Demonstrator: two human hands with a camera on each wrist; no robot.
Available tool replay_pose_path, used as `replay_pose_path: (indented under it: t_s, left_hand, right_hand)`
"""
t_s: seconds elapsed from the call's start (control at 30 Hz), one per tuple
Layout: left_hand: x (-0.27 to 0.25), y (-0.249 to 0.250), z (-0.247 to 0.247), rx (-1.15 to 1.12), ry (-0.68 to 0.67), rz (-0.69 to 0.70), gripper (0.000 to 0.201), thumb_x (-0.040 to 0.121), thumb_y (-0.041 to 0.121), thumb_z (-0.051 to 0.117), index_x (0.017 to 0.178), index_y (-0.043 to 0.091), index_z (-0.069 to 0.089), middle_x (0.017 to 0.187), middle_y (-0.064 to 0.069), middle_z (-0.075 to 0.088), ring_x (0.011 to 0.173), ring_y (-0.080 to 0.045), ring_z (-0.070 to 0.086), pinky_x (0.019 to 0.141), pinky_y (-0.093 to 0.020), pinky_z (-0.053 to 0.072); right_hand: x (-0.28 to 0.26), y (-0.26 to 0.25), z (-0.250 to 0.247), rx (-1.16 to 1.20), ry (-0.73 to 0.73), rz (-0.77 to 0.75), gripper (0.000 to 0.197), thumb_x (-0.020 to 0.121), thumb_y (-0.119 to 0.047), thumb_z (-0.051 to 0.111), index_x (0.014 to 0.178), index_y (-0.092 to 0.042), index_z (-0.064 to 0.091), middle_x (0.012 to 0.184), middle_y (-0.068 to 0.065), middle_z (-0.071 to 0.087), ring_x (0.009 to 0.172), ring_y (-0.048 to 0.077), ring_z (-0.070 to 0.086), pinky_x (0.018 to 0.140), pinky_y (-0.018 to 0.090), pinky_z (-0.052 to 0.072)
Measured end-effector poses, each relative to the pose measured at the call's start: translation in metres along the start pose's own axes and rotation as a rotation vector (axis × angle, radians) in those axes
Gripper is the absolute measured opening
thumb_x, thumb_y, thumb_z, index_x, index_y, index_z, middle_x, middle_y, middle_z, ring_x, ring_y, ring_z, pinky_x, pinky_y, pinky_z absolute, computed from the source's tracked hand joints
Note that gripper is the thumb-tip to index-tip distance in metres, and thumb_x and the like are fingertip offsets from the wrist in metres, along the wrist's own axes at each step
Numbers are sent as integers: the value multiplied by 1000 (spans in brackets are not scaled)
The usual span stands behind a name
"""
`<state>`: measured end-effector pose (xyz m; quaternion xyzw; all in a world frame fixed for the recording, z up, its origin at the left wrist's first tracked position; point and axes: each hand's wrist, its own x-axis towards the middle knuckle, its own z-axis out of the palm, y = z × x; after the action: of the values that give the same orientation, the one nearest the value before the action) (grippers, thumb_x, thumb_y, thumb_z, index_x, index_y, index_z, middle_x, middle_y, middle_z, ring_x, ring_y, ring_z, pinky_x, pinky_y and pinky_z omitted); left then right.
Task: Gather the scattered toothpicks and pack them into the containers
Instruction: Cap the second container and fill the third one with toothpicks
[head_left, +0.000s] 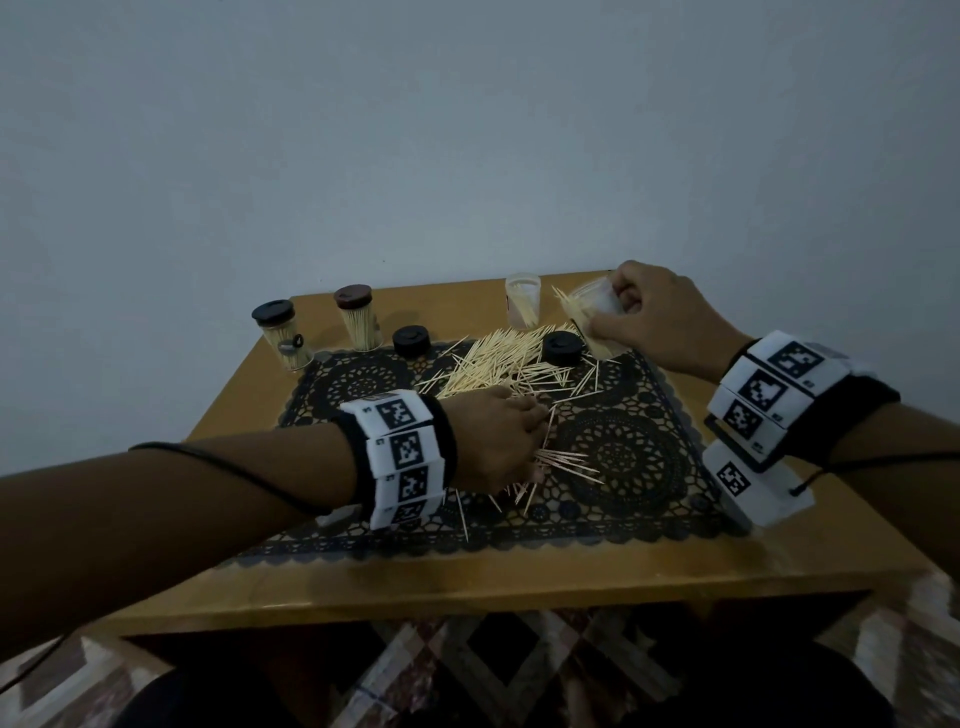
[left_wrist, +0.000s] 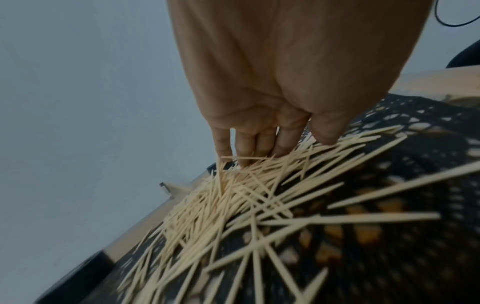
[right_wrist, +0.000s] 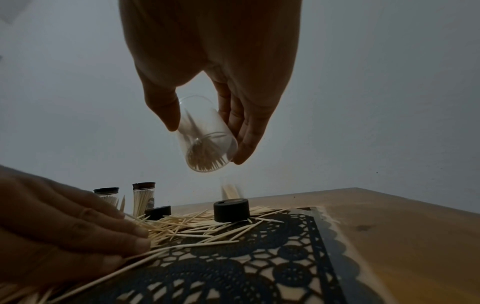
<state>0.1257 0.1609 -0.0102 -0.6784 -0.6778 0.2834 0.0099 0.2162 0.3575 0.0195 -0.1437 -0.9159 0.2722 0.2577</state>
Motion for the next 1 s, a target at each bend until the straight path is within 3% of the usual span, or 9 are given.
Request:
replay_pose_path:
  t_s: [0.1,0.17,0.23,0.3,0.4,0.5,0.67,0.8,1.0]
  left_hand:
    - [-7,-5,6,-20,40,-2,64,101,46,23,148,3,26,155,-18,23,144,-29,22,118,-42,22]
    - [-9,-6,6,-41,154,6,58,98,43,27,142,5,38,147,-17,37,137,-30,34,112,-43,31]
    - [-6,-1,4,-86,281,56,53,97,38,38,142,9,38,145,-14,39,133,-30,37,109,-44,34]
    - [1,14,3,-91,302,166,61,97,37,42,150,13,24,155,-16,24,142,-31,24,114,-45,26]
    - [11,35,5,-59,145,234,63,102,41,27,153,15,2,161,-12,-1,148,-28,2,119,-45,14]
    - [9,31,11,-50,116,204,63,102,45,18,153,13,-2,161,-10,-3,148,-27,2,119,-44,12]
    - [-6,14,15,19,142,162,59,102,43,23,153,14,11,159,-13,13,145,-29,17,116,-44,22]
    - [-11,6,25,-22,228,156,53,101,38,34,147,12,30,150,-15,34,137,-30,35,108,-46,36]
    - [-17,-7,33,-62,242,165,39,100,32,37,132,11,43,134,-14,47,123,-29,47,97,-45,46]
  right_hand:
    - [0,0,2,-1,-13,0,31,78,-30,77,89,-10,57,81,6,60,71,19,51,65,35,43]
    - [1,-2,2,4,-9,-2,31,78,-30,77,89,-11,56,80,5,60,71,19,51,64,34,43]
    - [2,-4,1,2,5,-4,30,78,-31,77,87,-13,54,78,2,57,69,17,49,63,33,42]
    - [4,-7,0,-2,17,-6,31,78,-31,77,87,-13,54,79,3,57,71,18,51,64,34,44]
    - [6,-10,1,-12,19,-8,31,78,-32,77,87,-13,54,79,3,57,71,19,51,65,34,44]
    - [5,-12,4,-9,9,-6,30,78,-30,77,88,-12,55,79,4,58,71,19,51,66,35,45]
    - [3,-13,8,-7,-17,-22,31,77,-30,77,92,-9,59,84,7,64,75,24,59,67,39,50]
    - [0,-17,16,-26,-41,-43,35,77,-32,77,98,-8,62,90,7,66,83,24,61,75,43,52]
    - [3,-22,25,-23,-62,-45,39,77,-34,77,102,-8,62,93,6,64,84,23,60,73,38,50]
